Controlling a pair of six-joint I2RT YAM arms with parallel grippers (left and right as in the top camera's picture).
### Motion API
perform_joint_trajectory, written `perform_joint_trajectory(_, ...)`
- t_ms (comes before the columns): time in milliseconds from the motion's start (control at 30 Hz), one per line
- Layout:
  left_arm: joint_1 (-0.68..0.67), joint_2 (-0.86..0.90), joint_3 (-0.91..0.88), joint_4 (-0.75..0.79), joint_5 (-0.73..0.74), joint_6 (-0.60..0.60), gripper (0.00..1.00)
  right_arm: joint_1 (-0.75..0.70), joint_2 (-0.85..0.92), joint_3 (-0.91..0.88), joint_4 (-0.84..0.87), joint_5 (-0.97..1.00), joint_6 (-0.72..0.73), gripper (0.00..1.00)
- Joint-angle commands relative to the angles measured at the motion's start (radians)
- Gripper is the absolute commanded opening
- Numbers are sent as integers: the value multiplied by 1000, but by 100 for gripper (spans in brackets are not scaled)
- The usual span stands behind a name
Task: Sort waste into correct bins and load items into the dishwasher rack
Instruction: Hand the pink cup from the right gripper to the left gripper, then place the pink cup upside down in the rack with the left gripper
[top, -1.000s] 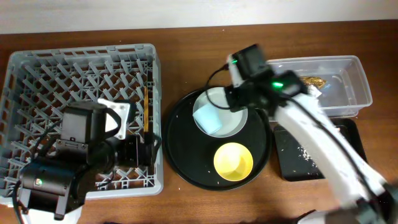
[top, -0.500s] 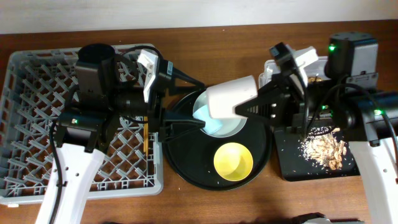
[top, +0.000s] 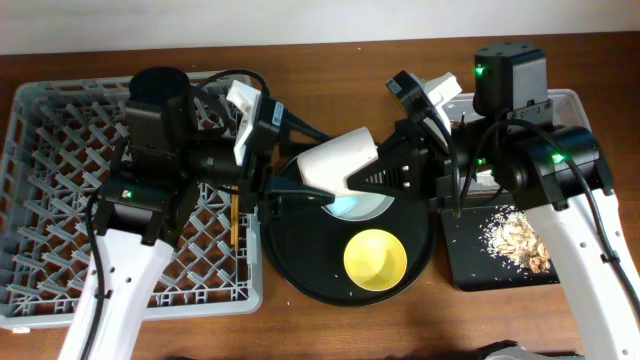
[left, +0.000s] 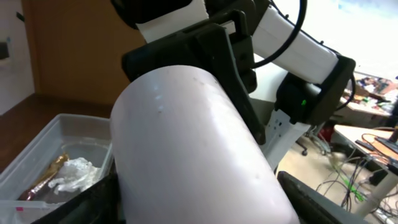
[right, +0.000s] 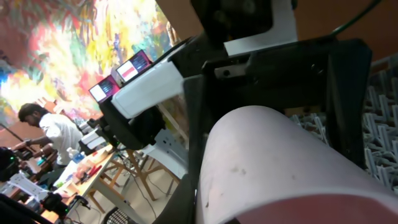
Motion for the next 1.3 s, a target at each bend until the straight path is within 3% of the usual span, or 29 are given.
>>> perform_joint_trajectory(0,-16,-8,11,1,6,-1,63,1,16,7,9,24,-11,4)
perform_joint_trajectory(133,-14,-8,11,1,-3,-5,57,1,14,7,10,-9,-11,8)
perform_joint_trajectory(167,-5,-8,11,1,-3,-14,56,0,13,8,10,-9,-11,25)
perform_joint_trajectory(200,18,-8,11,1,-2,-40,56,-7,13,11,11,-9,-11,34)
perform_joint_trajectory(367,202,-8,11,-68,-7,-89,52,-134,-19,29,60,-9,69,58)
perform_joint_trajectory(400,245,-8,11,-105,-38,-89,52,-172,-23,29,56,-9,69,59)
perform_joint_trajectory(467,347,-8,11,-258,-275,-89,50,-254,-23,29,22,-3,72,59)
perform_joint_trajectory(533,399,-8,11,-428,-711,-91,50,-312,-23,29,-61,98,72,59)
perform_joint_trajectory(633,399,3,11,-499,-1203,-188,50,-322,-23,29,-188,439,71,59)
perform_joint_trajectory(700,399,42,11,-489,-1302,-201,49,-321,-23,28,-245,596,68,58)
perform_joint_trajectory(933,399,383,11,-349,-1352,-223,49,-321,-23,28,-293,665,64,58)
perform_joint_trajectory(1100,397,433,11,-282,-1239,-223,49,-321,-23,26,-307,665,64,58)
perform_joint_trajectory(1200,389,444,11,-283,-1243,-223,50,-321,-23,26,-307,665,64,58)
perform_joint_trajectory(1267,381,444,11,-278,-1239,-223,80,-321,-23,26,-316,665,64,58)
